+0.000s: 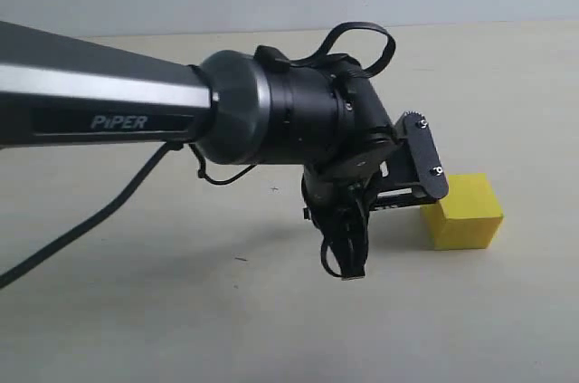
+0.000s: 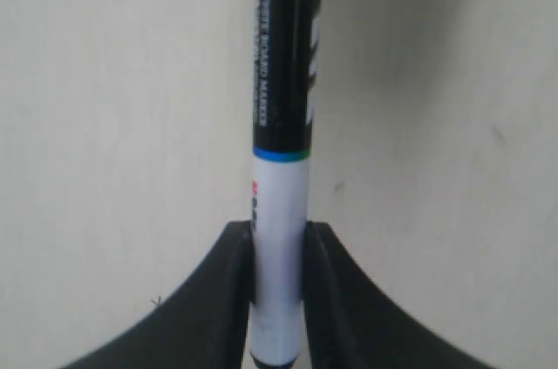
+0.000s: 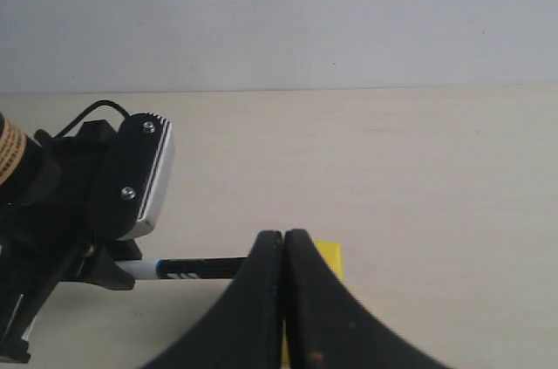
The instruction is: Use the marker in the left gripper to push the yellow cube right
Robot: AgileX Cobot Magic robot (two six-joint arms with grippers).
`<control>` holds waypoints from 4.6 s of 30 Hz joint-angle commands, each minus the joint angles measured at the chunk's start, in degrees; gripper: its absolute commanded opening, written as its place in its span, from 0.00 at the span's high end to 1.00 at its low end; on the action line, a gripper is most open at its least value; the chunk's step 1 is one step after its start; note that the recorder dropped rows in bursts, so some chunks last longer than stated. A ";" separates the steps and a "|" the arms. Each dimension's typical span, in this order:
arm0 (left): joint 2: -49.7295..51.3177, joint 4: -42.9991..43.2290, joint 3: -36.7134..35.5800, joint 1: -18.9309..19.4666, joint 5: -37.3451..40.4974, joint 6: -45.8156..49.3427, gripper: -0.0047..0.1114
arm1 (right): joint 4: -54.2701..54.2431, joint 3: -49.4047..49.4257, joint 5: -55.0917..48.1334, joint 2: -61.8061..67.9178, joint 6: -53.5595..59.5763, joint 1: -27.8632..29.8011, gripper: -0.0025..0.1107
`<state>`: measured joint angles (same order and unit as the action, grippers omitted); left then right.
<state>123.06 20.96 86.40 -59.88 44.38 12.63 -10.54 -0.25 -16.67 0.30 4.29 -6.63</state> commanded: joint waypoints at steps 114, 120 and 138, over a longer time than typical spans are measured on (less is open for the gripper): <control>-15.97 -11.30 4.67 10.51 5.74 -40.93 0.76 | -0.04 0.25 0.29 -0.30 0.14 -0.07 0.98; -24.38 -11.00 -5.10 10.15 -9.58 -40.69 0.96 | -0.04 0.25 0.29 -0.30 0.14 -0.07 0.98; -80.76 -3.32 -59.91 18.80 -54.79 -41.23 0.96 | -0.04 0.25 0.29 -0.30 0.14 -0.07 0.98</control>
<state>44.34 17.63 26.82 -41.27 -10.65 -28.67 -10.54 -0.25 -16.67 0.30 4.29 -6.63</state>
